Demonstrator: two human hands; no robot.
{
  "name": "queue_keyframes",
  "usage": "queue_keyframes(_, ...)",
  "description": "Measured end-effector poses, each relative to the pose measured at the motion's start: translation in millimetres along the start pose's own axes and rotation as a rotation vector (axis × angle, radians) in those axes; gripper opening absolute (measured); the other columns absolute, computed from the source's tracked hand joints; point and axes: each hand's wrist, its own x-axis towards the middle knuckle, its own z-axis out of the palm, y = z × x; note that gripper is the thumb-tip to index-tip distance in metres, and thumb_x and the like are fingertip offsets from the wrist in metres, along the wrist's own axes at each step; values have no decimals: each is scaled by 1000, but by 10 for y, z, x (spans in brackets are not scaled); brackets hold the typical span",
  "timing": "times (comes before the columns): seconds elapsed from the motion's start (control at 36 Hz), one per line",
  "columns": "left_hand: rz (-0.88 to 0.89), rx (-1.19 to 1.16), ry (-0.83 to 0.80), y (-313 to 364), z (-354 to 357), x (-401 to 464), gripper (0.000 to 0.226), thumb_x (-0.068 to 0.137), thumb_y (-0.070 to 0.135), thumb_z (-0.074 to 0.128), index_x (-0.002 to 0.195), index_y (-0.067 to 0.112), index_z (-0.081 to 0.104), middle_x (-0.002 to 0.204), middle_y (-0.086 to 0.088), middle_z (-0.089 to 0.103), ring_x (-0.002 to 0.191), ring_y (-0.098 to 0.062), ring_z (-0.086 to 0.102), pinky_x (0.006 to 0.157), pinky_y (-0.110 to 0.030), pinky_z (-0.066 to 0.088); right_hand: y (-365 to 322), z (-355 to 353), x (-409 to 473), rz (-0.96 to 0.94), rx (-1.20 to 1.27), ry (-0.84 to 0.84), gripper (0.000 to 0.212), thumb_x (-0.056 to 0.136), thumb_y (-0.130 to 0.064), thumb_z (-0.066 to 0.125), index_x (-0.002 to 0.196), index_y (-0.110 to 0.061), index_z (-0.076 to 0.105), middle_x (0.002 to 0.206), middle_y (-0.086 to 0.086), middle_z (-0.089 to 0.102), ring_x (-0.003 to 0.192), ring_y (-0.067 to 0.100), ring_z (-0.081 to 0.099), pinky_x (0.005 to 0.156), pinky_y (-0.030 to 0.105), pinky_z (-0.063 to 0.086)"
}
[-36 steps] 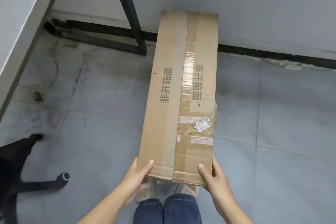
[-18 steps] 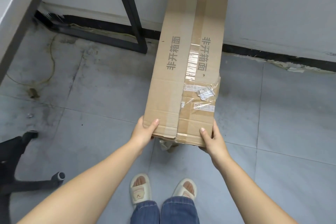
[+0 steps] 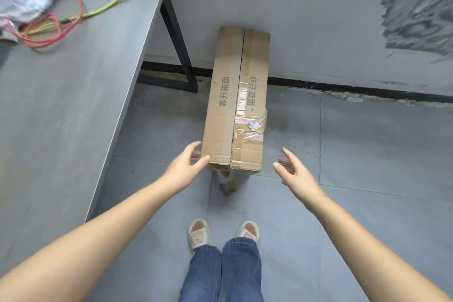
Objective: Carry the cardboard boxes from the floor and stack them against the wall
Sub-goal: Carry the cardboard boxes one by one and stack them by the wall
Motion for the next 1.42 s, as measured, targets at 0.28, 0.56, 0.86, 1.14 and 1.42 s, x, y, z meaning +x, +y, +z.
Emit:
queue_keyframes(0.28,358,13,-183,300,-439,-1775,46,83,54,58,124,49,39,123,21,56,117,9,49,88,-3,38,105,-141,-2179,-206,57,97,48,88,-31,55,125,-52,33,129,-18,51,116,-13,49,80,1,40)
queue_keyframes(0.56,488,-165,-184,-38,-328,-2473,49,69,59,52,118,53,50,115,21,62,112,-5,59,90,-25,50,645,634,-3534,-153,441,652,83,51,-91,54,123,-52,38,121,-27,59,113,-4,57,93,23,49)
queue_keyframes(0.86,693,-25,-551,-133,-56,-2853,43,66,59,54,109,62,52,113,17,65,109,-6,60,90,-21,49,1173,1563,-4609,-108,806,1240,92,46,-89,61,125,-45,44,122,-11,61,108,-1,61,83,17,54)
queue_keyframes(1.14,883,151,-912,-175,785,-3805,38,66,58,56,102,66,54,111,13,67,105,-3,62,85,-18,51,1921,2320,-5797,5,964,1683,89,48,-90,59,124,-48,44,119,-14,64,111,0,60,85,19,53)
queue_keyframes(1.42,946,348,-1292,-1070,1977,-5693,31,85,38,59,114,48,55,112,21,64,105,0,61,93,-36,50,3004,3401,-7382,262,1081,1987,80,51,-94,52,122,-58,41,120,-27,60,116,3,57,98,39,48)
